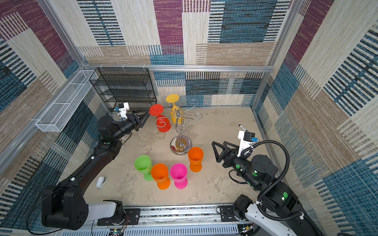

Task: Take the wine glass off the wine glass rack
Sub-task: Pick up the wine glass from the wine glass rack.

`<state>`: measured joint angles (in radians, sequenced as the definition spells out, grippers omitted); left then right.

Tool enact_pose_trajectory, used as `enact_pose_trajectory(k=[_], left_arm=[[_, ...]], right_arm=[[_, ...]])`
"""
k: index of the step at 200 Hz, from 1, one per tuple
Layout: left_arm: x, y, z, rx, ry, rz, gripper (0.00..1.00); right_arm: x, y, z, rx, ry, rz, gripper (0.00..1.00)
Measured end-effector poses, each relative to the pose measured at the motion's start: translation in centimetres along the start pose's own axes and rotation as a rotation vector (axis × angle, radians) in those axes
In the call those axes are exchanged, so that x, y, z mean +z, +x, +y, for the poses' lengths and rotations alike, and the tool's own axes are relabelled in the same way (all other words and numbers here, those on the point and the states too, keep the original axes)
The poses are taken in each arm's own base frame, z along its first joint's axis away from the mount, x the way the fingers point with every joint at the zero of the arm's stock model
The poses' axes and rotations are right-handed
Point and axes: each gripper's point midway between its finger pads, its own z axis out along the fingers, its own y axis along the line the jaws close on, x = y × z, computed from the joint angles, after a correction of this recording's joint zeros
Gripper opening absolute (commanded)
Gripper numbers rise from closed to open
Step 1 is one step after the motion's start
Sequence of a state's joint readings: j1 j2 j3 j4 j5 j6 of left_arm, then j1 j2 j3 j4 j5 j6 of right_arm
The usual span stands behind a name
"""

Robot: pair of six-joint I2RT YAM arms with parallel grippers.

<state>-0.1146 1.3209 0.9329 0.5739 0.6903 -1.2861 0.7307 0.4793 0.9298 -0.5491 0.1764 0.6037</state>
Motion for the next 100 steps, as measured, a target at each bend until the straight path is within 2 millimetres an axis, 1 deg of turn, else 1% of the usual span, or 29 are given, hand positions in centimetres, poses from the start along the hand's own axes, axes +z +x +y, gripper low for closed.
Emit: enact_pose_trajectory(k=[33, 100], left_arm=[[0.52, -0.12, 0.53, -0.016, 0.009, 0.004, 0.46], [0.89, -0.12, 0.53, -0.031, 0.034, 0.016, 0.36]], right_arm=[[-0.05, -0.13, -0.12, 0.002, 0.001, -0.015, 0.79], [0.17, -0.01, -0.35, 0.002, 0.007, -0.021, 0.78]])
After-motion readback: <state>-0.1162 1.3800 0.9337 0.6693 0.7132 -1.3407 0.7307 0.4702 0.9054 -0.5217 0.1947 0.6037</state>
